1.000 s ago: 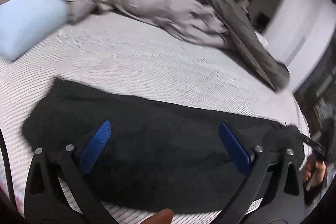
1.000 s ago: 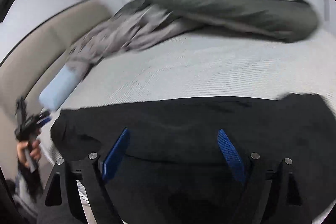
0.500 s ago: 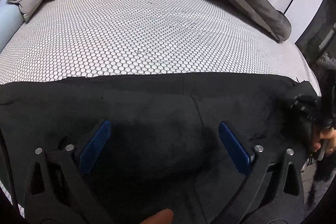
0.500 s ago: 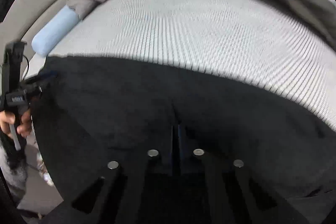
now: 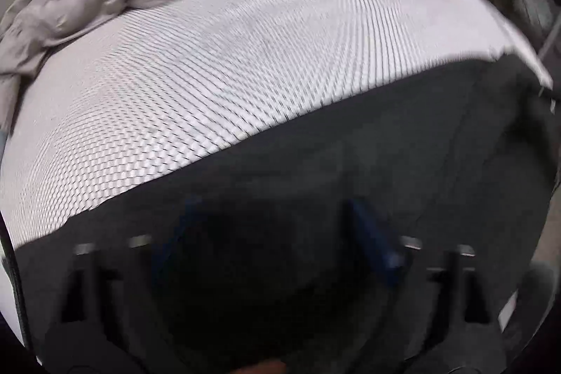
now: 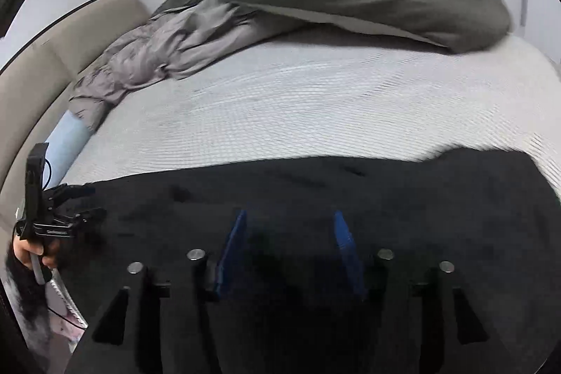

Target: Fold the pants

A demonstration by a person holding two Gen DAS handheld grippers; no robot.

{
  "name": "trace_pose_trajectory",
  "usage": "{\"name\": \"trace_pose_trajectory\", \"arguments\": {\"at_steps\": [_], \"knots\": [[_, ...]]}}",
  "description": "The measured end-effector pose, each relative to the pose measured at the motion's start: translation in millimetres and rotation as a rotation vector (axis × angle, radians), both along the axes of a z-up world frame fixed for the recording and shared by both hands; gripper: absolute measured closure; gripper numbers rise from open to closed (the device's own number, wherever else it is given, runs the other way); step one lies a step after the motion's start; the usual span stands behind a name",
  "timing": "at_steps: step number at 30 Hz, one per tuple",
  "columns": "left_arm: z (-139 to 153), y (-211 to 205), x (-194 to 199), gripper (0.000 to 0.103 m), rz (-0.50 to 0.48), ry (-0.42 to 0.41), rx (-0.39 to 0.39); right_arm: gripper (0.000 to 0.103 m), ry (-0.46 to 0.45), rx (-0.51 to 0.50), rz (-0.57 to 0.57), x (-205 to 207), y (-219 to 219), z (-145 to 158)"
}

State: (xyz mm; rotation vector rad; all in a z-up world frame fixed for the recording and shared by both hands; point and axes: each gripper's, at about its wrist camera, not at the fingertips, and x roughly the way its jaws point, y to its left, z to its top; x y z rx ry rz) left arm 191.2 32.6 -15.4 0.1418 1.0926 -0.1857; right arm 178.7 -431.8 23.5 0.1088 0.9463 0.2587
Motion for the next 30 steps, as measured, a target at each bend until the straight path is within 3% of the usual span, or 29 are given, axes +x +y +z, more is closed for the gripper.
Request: {"name": "trace_pose_trajectory", "arguments": {"at_steps": [1,2,3,4,5,7,9,12,16,18,21,23,24,26,28,30], "knots": [[-5,-4,2,0.052,-0.017,0.004,0.02,0.046,0.007,-0.001,-0.009,-7,-5,0],[-8,-9,2,0.077,-0.039,-0.011,0.042,0.046,0.016,-0.009,-0.026,-11,-24,0],[-9,-11,2,0.093,-0.041,-0.035,0.07,0.046,0.015,-0.017,-0.047,-17,-34,-1],[-8,-9,4,0.103,-0.01,-0.059,0.1,0.046,0.015,-0.016,-0.057,-23,-43,-2],[0,0,6,0.103,0.063,-0.116,0.102,0.046,0.015,-0.011,-0.067,-28,-50,-3],[17,25,10,0.103,0.174,-0.186,0.024,0.046,0.012,0.002,-0.083,-35,-65,-3],[21,45,19,0.103,0.252,-0.191,0.034,0.046,0.014,-0.008,-0.097,-35,-72,-4],[13,58,19,0.103,0.226,-0.107,-0.075,0.046,0.024,0.054,-0.116,-39,-87,-5],[3,54,-3,0.103,0.193,-0.087,-0.118,0.046,0.021,0.19,-0.112,-26,-93,-9],[-4,50,-13,0.097,0.197,-0.068,-0.141,0.046,0.025,0.264,-0.109,-14,-89,-14],[-10,51,-22,0.088,0.201,-0.072,-0.133,0.046,0.054,0.294,-0.095,11,-73,-24],[-11,56,-30,0.088,0.209,-0.074,-0.142,0.064,0.112,0.266,-0.124,29,-66,-39],[-10,61,-32,0.088,0.221,-0.073,-0.147,0.097,0.138,0.276,-0.12,35,-64,-45],[-6,72,-36,0.088,0.254,-0.085,-0.151,0.102,0.097,0.267,-0.104,37,-61,-37],[-2,84,-37,0.084,0.287,-0.094,-0.142,0.103,-0.073,0.25,-0.127,30,-67,-7],[-1,94,-42,0.079,0.312,-0.095,-0.137,0.102,-0.112,0.249,-0.203,30,-78,3]]}}
